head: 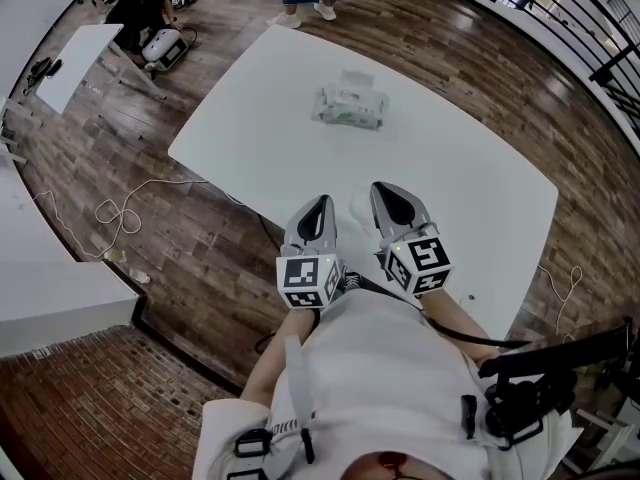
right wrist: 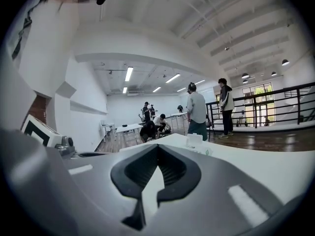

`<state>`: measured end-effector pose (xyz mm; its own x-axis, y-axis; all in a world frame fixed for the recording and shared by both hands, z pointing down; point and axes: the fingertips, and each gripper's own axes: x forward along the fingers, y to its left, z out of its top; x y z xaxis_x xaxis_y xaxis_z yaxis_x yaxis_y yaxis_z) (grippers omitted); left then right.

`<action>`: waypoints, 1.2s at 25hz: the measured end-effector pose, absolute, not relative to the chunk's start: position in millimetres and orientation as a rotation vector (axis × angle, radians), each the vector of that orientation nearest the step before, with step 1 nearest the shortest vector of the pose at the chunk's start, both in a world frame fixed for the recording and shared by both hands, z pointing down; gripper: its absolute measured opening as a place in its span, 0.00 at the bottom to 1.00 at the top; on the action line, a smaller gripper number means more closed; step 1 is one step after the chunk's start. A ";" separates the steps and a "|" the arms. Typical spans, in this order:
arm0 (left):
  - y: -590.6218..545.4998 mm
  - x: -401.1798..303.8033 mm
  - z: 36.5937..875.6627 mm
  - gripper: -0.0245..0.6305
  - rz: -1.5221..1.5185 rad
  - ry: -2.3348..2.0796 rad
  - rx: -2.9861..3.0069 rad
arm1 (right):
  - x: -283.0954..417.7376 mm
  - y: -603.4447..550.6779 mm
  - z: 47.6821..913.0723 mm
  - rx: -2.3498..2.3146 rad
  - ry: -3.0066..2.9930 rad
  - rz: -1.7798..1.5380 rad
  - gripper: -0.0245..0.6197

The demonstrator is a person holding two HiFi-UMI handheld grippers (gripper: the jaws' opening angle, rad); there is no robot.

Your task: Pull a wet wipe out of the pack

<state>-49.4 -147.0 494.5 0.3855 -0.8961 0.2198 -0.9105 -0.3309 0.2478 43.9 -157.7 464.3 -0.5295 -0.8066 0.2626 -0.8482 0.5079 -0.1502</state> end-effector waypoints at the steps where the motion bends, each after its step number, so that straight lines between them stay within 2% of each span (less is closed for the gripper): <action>1: -147.1 -49.5 494.5 0.04 0.062 -1.578 2.322 | 44.4 -157.7 464.3 1.435 -2.587 0.393 0.05; 30: -147.7 -49.7 494.3 0.04 0.058 -1.577 2.318 | 45.5 -159.3 468.5 1.425 -2.566 0.383 0.05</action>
<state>-49.7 -147.7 494.3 0.3846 -0.8966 0.2196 -0.9103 -0.3291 0.2510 45.5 -159.3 468.5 -0.5235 -0.8047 0.2802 -0.8514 0.5068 -0.1352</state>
